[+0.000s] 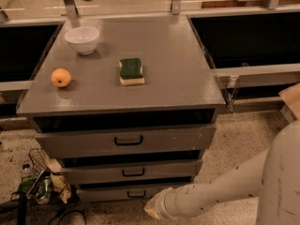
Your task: Open bottom drawer
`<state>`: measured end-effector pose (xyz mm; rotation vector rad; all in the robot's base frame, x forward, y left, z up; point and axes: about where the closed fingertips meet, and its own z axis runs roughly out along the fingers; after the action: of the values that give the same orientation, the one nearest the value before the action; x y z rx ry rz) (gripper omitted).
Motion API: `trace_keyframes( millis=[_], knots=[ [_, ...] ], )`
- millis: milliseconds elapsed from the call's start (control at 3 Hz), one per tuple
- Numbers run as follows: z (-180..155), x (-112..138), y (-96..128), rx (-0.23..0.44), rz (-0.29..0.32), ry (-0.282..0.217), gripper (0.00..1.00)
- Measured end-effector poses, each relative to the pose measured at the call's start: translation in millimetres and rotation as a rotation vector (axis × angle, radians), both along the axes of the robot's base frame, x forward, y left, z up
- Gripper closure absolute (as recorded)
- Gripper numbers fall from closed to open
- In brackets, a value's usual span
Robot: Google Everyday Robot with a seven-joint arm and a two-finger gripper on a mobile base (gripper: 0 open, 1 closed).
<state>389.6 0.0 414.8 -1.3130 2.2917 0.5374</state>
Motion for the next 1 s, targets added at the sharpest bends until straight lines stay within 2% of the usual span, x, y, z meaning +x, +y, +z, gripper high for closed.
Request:
trace_keyframes(
  millis=[333, 667, 1000],
  knots=[
    [-10.9, 10.6, 7.5, 0.031, -0.013, -0.013, 1.0],
    [-21.7, 17.8, 13.1, 0.039, -0.014, 0.0, 1.0],
    [-21.9, 18.2, 13.5, 0.04, -0.014, 0.0, 0.81]
  ],
)
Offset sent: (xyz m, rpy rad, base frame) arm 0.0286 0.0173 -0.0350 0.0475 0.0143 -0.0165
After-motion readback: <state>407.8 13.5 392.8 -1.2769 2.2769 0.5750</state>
